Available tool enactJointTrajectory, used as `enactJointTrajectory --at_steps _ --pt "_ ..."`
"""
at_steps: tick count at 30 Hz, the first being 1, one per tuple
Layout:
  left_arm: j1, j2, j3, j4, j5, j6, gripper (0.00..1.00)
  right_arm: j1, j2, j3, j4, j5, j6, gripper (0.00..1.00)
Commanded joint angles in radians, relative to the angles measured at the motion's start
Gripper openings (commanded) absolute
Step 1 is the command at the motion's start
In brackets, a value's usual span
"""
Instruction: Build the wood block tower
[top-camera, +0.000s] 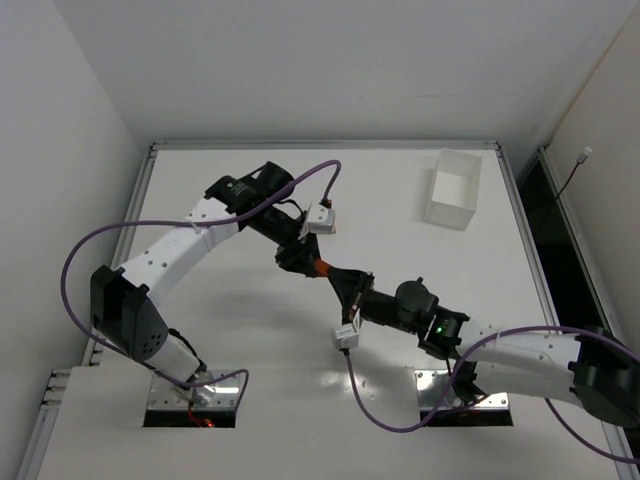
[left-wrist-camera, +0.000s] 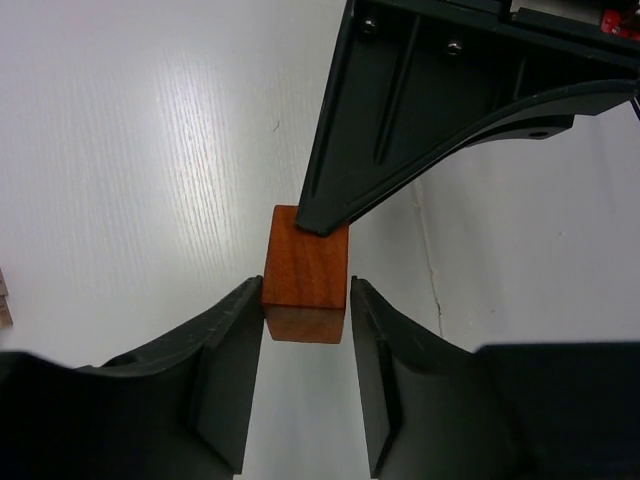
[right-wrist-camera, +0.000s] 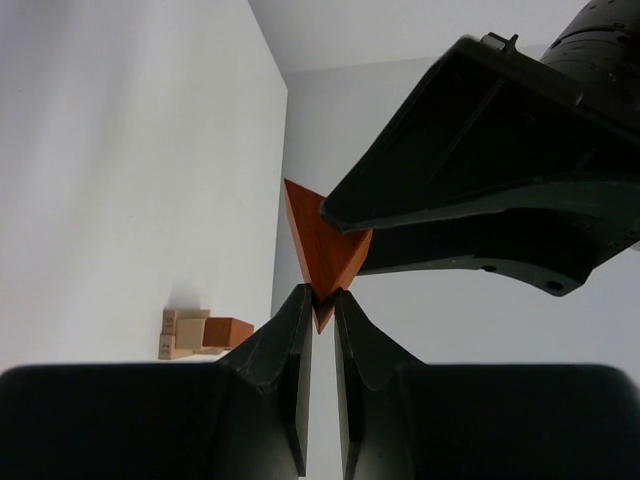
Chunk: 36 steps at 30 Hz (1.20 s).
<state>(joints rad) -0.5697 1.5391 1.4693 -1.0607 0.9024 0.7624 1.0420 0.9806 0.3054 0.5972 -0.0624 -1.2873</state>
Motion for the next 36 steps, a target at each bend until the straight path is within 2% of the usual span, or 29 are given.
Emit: enactJointTrajectory --at_steps 1,10,13,15,17,21,23,24,25,26,27,28,29,30,31,32,33,35,36 --pt "-0.006 0.003 0.042 0.005 0.047 0.041 0.35 -0.005 -0.016 0.047 0.041 -0.022 0.0 0.0" --pt "-0.006 0.012 0.042 0.036 0.026 0.009 0.13 -0.005 -0.007 0.047 0.041 -0.008 0.011 0.0" --pt "-0.006 -0.01 0.029 0.066 0.016 -0.012 0.0 -0.005 0.004 0.057 0.059 0.018 0.02 0.45" --pt "-0.006 -0.026 -0.012 0.103 0.007 -0.052 0.0 -0.005 0.026 0.047 0.114 0.042 0.02 0.7" --pt "-0.015 -0.048 -0.03 0.148 -0.005 -0.089 0.0 -0.005 0.035 0.038 0.141 0.082 0.031 0.75" --pt "-0.015 -0.057 -0.043 0.191 -0.03 -0.152 0.0 0.004 0.023 0.047 0.128 0.139 0.049 0.78" --pt "-0.015 -0.066 -0.064 0.254 -0.089 -0.219 0.0 0.004 0.013 0.058 0.084 0.232 0.081 0.78" --pt "-0.015 -0.088 -0.064 0.284 -0.117 -0.309 0.0 0.004 0.003 0.073 0.067 0.275 0.104 0.78" --pt "-0.015 -0.1 -0.099 0.321 -0.193 -0.366 0.0 0.004 0.003 0.108 0.04 0.386 0.177 0.74" --pt "-0.015 -0.117 -0.119 0.422 -0.248 -0.435 0.0 0.004 0.003 0.135 -0.056 0.45 0.221 0.74" --pt "-0.015 -0.137 -0.145 0.485 -0.32 -0.601 0.0 -0.005 0.003 0.162 -0.112 0.575 0.271 0.74" --pt "-0.015 -0.181 -0.205 0.543 -0.439 -0.667 0.0 -0.014 0.019 0.226 -0.181 0.631 0.395 0.74" --pt "-0.015 -0.198 -0.228 0.586 -0.48 -0.707 0.0 -0.014 0.035 0.262 -0.257 0.694 0.464 0.74" --pt "-0.03 -0.209 -0.24 0.634 -0.526 -0.783 0.0 -0.026 0.082 0.337 -0.41 0.822 0.536 0.71" --pt "-0.048 -0.209 -0.251 0.651 -0.607 -0.839 0.0 -0.036 0.102 0.371 -0.5 0.864 0.616 0.7" --pt "-0.071 -0.198 -0.251 0.651 -0.772 -0.888 0.0 -0.09 0.102 0.395 -0.578 0.878 0.773 0.67" --pt "-0.082 -0.185 -0.232 0.631 -0.801 -0.919 0.0 -0.123 0.102 0.44 -0.723 0.837 0.857 0.66" --pt "-0.082 -0.146 -0.183 0.61 -0.87 -1.02 0.0 -0.234 0.064 0.454 -0.813 0.788 1.012 0.63" --pt "-0.082 -0.099 -0.161 0.579 -0.952 -1.049 0.0 -0.261 0.064 0.472 -0.871 0.788 1.051 0.63"
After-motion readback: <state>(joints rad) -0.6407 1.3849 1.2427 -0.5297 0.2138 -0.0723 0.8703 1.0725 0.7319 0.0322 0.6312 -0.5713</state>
